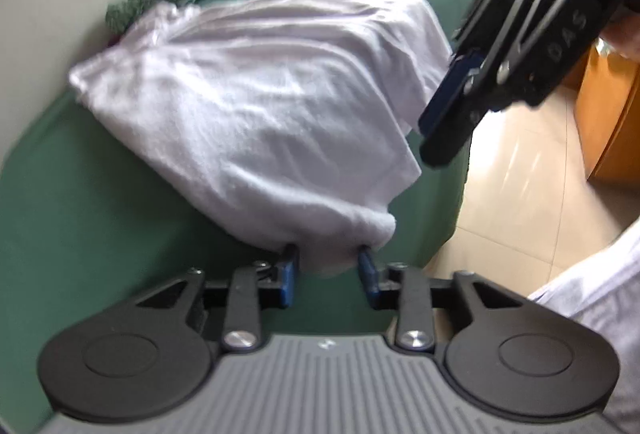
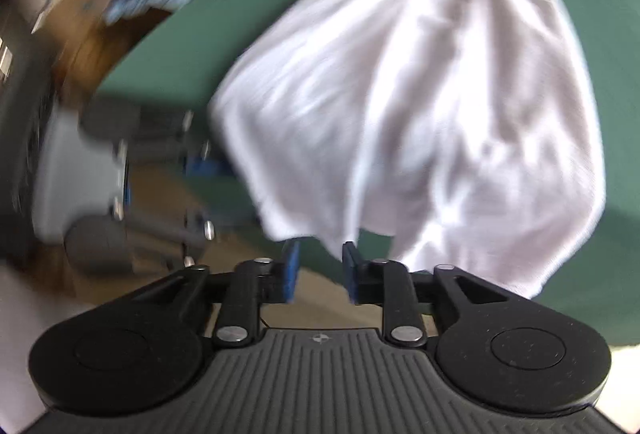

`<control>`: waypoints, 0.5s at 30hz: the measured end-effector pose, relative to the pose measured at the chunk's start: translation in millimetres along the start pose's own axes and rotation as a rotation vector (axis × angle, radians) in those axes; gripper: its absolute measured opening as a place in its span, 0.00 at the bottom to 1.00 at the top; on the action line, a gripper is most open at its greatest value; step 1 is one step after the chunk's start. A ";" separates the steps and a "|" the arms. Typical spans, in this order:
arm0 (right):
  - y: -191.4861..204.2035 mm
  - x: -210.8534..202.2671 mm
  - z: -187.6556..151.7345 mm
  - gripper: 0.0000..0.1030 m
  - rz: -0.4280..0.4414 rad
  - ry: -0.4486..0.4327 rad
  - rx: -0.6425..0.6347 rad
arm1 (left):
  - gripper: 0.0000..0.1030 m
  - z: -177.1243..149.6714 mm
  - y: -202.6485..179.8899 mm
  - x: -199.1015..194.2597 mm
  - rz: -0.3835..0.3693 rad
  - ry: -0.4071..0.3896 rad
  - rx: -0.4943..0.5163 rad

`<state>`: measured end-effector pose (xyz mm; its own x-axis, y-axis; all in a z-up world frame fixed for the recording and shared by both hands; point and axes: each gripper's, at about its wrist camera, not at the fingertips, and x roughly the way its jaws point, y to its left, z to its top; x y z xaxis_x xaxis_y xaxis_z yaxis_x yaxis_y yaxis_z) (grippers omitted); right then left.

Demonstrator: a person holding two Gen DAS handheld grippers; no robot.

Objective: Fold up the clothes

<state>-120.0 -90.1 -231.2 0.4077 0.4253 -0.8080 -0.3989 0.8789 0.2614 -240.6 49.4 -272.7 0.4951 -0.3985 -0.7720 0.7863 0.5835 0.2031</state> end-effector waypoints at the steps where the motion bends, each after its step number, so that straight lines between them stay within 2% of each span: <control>1: -6.3 -0.5 -0.8 0.24 -0.017 -0.002 0.029 | 0.00 -3.7 -1.4 7.6 -0.004 0.033 -0.001; 5: -32.0 -17.2 -16.5 0.24 -0.094 -0.003 0.086 | 0.00 -29.2 -11.2 11.2 -0.018 0.119 0.038; 6: -40.7 -22.8 -20.7 0.24 -0.115 -0.010 0.106 | 0.08 -32.8 -12.2 4.5 -0.014 0.121 0.038; 7: -49.3 -28.4 -24.8 0.25 -0.135 -0.017 0.126 | 0.20 -34.0 -10.8 -3.3 -0.015 0.117 0.022; 8: -58.7 -33.4 -27.7 0.26 -0.150 -0.026 0.149 | 0.24 -33.2 -7.6 -11.2 -0.020 0.107 -0.004; 9: -68.5 -36.3 -28.0 0.27 -0.149 -0.039 0.171 | 0.33 -30.6 -3.3 -16.6 -0.014 0.090 -0.036; 10: -77.4 -37.9 -26.8 0.28 -0.135 -0.056 0.187 | 0.46 -27.5 1.4 -20.8 0.000 0.071 -0.069; 11: -86.3 -39.5 -25.6 0.31 -0.121 -0.072 0.204 | 0.51 -24.3 6.1 -25.0 0.014 0.052 -0.102; 12: -95.2 -41.2 -24.4 0.38 -0.108 -0.088 0.221 | 0.56 -19.6 10.1 -25.1 0.023 0.042 -0.124; 15: -108.2 -33.8 -15.8 0.45 -0.033 -0.093 0.178 | 0.52 -3.4 18.9 -20.4 0.037 0.025 -0.175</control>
<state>-103.5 -202.9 -240.6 0.4953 0.4069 -0.7675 -0.2359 0.9133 0.3320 -237.1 71.0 -255.1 0.5117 -0.3577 -0.7812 0.6899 0.7130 0.1254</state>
